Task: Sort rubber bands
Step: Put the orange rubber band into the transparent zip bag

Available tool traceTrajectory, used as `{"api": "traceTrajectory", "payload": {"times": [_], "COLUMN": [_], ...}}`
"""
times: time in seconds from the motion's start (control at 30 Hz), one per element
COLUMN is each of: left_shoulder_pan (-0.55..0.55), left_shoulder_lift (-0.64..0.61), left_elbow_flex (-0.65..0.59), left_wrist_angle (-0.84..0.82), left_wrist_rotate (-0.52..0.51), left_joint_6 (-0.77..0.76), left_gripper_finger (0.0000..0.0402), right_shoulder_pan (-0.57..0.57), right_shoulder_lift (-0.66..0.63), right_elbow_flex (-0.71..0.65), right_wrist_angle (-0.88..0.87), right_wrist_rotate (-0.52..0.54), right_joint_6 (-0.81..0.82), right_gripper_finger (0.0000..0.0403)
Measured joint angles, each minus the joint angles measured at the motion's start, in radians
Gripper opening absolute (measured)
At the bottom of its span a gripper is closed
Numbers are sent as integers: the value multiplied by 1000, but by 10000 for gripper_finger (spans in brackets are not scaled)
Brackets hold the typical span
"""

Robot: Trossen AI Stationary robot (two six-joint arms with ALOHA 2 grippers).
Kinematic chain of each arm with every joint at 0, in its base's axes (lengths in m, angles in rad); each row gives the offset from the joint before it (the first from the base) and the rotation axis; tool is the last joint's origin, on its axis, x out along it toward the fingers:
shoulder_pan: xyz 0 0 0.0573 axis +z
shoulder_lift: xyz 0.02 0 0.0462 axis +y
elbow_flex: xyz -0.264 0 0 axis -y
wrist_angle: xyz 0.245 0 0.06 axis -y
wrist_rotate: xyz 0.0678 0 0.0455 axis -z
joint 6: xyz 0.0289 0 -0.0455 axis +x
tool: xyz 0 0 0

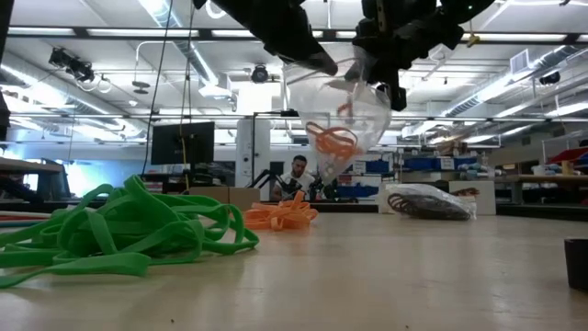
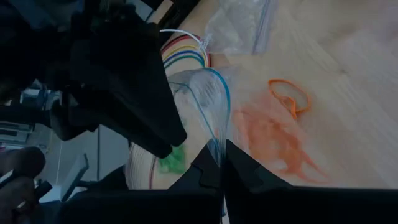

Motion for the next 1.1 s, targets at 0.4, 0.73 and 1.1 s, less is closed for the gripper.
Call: {"api": "traceTrajectory", "payload": {"times": [0.4,0.73,1.1], "left_shoulder_pan": [10,94,193], "left_shoulder_lift": [-67,-101,-109], "left_elbow_flex": [96,24,-480], "left_wrist_angle": [-260,-503,166], "left_wrist_rotate": [-198,-66,45], "left_joint_6": [4,-53,-135], "left_gripper_finger": [195,186,168], "right_shoulder_pan": [-54,-78,-57], "right_shoulder_lift": [-1,-21,-20], "right_elbow_flex": [0,0,0], "right_wrist_angle": [-111,-195,-207], "right_wrist_rotate": [-14,-32,-32], "right_joint_6": [-58,-98,-123], "right_gripper_finger": [0,0,0]}}
